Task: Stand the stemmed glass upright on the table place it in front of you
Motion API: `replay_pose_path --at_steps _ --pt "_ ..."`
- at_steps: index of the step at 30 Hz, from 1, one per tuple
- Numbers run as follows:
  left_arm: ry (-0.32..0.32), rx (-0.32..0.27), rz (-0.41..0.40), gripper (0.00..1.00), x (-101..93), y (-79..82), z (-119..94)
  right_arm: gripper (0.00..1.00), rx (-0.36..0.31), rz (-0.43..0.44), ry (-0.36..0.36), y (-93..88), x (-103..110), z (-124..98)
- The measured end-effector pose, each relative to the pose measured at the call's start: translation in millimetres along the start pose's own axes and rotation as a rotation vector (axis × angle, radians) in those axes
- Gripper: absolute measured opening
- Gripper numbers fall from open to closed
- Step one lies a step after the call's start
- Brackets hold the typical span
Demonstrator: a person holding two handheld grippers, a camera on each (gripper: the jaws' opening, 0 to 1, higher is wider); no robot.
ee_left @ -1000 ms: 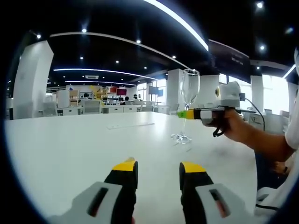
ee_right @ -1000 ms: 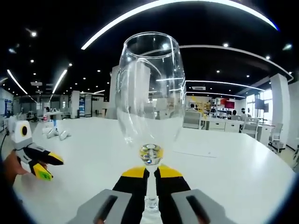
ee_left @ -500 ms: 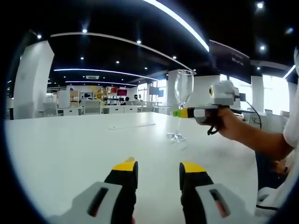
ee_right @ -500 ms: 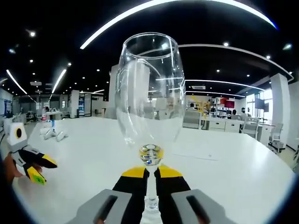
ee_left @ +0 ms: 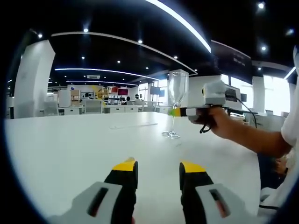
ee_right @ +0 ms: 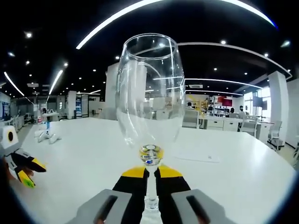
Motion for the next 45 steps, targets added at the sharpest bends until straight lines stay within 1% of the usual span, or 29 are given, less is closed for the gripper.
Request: replay_pose_path --at_steps 6,14,20,30,33,45 --pt "0.004 0.001 -0.004 0.36 4.2 0.3 2 0.11 0.001 0.008 -0.015 -3.5 -6 14" --pt "0.003 0.004 -0.009 0.36 8.6 -0.6 3 0.11 0.009 -0.015 -0.039 0.4 -19 30" --pt "0.011 0.001 -0.01 0.36 13.2 0.6 3 0.11 -0.001 -0.019 -0.052 5.3 -29 40" --pt "0.017 0.002 -0.005 0.36 15.1 1.0 3 0.11 0.004 -0.017 -0.068 2.4 -41 56" --pt "0.021 0.002 -0.005 0.36 16.5 1.1 3 0.11 0.01 -0.015 -0.076 0.2 -48 66" --pt "0.029 0.008 -0.008 0.36 24.2 -1.4 5 0.11 0.013 -0.012 -0.086 0.1 -59 92"
Point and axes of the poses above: the point that each gripper's makers call its tool centre point, and the gripper's own axes: z roughly forward along the fingers, x roughly to its left, y roughly out of its top, the point moved 1 cm from there along -z, roughly backward along the fingers, and after that the axes turned 13 degrees about -z, right-handed, at the moved point
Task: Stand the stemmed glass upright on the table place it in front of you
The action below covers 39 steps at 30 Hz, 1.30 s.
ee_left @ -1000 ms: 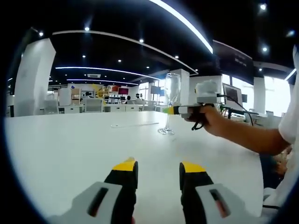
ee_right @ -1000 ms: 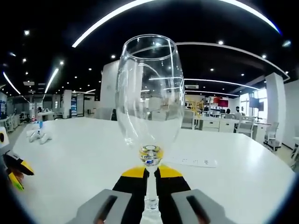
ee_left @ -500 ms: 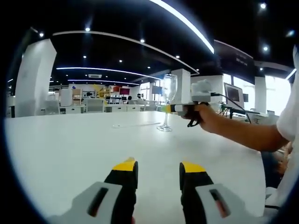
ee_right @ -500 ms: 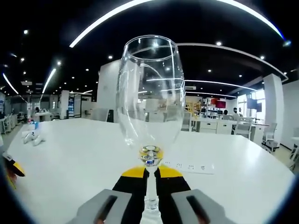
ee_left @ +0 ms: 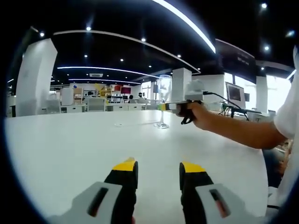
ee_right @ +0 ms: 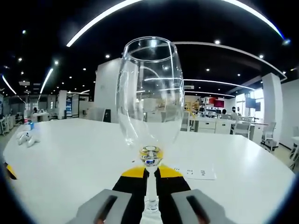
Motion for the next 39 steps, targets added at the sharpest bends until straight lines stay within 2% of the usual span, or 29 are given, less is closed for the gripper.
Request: replay_pose_path --at_steps 15,39 --pt "0.006 0.006 -0.002 0.36 3.3 -2.5 2 0.11 0.001 0.01 -0.008 -9.0 -7 24" --pt "0.014 0.01 0.0 0.36 5.7 -2.4 3 0.11 0.01 0.042 -0.005 -18.6 -11 32"
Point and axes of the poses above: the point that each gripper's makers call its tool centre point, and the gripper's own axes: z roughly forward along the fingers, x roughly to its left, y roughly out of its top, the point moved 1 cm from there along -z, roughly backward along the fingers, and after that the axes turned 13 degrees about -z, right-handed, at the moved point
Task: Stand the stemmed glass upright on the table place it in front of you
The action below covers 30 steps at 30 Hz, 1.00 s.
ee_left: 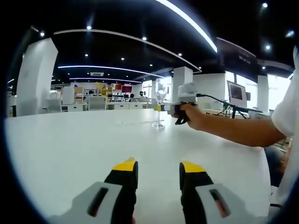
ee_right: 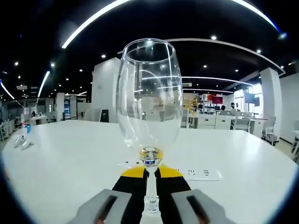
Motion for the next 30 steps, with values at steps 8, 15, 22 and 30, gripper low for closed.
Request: replay_pose_path --at_steps 8,15,22,30 --pt "0.0 0.003 0.003 0.36 -0.8 0.7 0.8 0.11 0.003 0.006 0.004 -3.1 1.3 1.1" --pt "0.003 0.004 0.002 0.36 -0.3 0.5 0.9 0.11 -0.001 0.004 0.004 -3.5 1.3 0.8" --pt "0.0 0.001 0.003 0.36 -1.3 1.7 1.1 0.12 -0.002 0.006 0.003 -3.6 1.8 0.6" --pt "0.001 0.0 0.004 0.36 -1.1 1.8 0.7 0.12 0.001 0.002 0.002 -3.5 1.6 0.6"
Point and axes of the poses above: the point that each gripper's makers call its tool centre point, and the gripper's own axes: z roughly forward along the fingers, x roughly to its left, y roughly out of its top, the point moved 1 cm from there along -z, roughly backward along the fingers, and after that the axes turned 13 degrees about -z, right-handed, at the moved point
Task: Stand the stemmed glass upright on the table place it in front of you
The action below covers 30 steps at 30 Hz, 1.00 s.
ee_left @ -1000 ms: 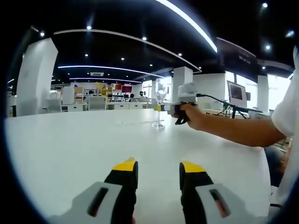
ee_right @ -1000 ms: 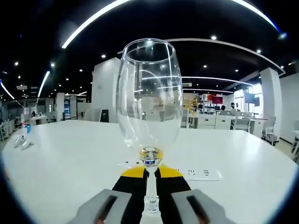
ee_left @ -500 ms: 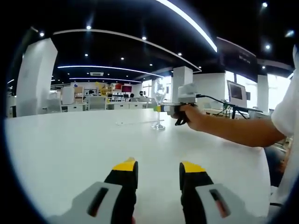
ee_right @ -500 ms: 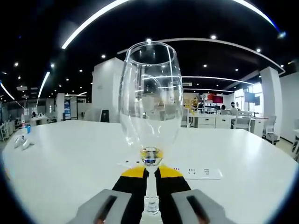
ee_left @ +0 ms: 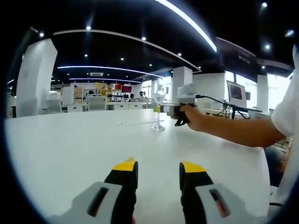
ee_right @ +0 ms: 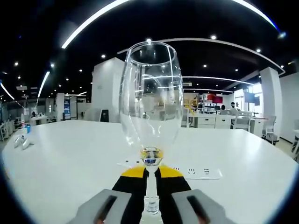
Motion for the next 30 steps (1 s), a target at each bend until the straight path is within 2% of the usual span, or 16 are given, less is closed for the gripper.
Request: replay_pose_path --at_steps 8,12,13,26,30 --pt "0.004 -0.005 0.001 0.36 0.4 1.4 -1 0.12 0.0 0.0 0.012 0.2 0 0" --pt "0.003 -0.004 -0.002 0.36 0.3 0.6 -1 0.26 -0.002 0.023 0.042 -0.9 2 0" --pt "0.004 -0.004 -0.002 0.36 0.3 0.2 -1 0.26 -0.002 0.022 0.043 -1.2 3 1" --pt "0.009 -0.007 0.002 0.36 0.8 1.0 -3 0.25 0.005 0.009 0.036 -1.2 4 -3" --pt "0.01 -0.01 0.007 0.36 0.3 2.8 -4 0.25 0.01 -0.005 0.036 -2.0 4 -14"
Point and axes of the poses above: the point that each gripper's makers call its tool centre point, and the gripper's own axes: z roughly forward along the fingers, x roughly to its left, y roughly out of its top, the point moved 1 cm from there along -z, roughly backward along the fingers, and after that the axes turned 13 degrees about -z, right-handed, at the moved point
